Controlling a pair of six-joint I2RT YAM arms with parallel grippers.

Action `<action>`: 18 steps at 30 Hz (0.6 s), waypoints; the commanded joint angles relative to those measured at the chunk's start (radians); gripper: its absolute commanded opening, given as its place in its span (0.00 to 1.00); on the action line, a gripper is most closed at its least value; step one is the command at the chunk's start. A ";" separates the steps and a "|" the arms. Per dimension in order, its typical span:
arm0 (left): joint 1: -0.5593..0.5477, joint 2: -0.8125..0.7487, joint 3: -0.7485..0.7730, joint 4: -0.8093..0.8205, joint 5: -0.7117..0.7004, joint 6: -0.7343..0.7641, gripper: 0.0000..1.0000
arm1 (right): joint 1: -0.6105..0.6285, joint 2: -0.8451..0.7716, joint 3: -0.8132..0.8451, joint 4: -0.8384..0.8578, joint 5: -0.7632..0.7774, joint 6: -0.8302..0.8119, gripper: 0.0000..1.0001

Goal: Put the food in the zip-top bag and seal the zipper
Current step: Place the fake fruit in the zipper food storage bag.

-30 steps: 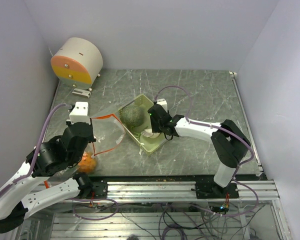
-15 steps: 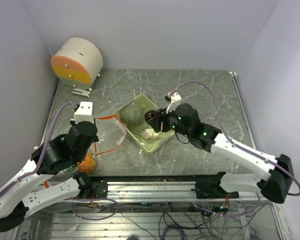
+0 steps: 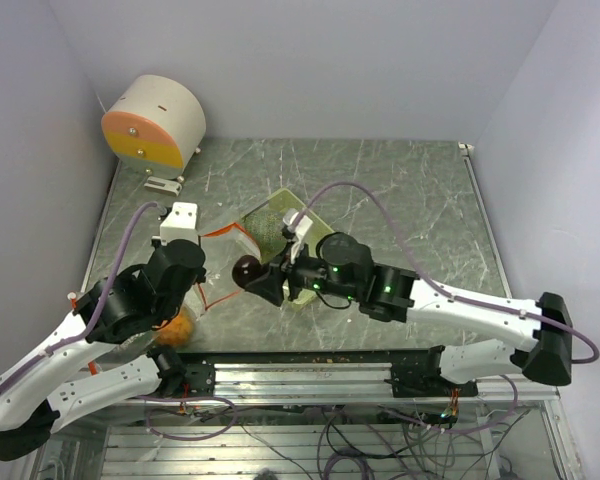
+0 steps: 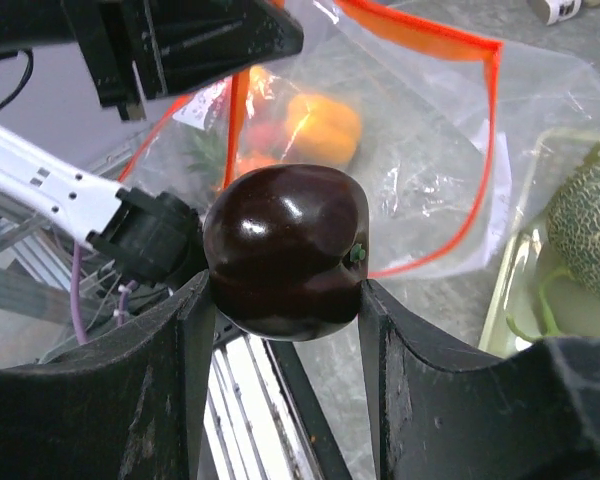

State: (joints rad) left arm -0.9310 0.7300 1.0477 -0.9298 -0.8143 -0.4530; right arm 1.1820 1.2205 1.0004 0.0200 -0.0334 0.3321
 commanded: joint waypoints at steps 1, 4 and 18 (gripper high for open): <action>0.005 -0.001 0.000 0.039 0.026 -0.007 0.07 | 0.017 0.084 0.100 0.056 0.103 -0.016 0.30; 0.005 -0.001 0.002 0.036 0.028 -0.008 0.07 | 0.017 0.145 0.153 0.038 0.152 -0.018 0.44; 0.006 -0.004 -0.002 0.039 0.027 -0.001 0.07 | 0.018 0.042 0.121 -0.028 0.254 -0.028 1.00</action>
State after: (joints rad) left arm -0.9310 0.7319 1.0477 -0.9237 -0.7940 -0.4526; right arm 1.1973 1.3705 1.1511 0.0051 0.1547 0.3157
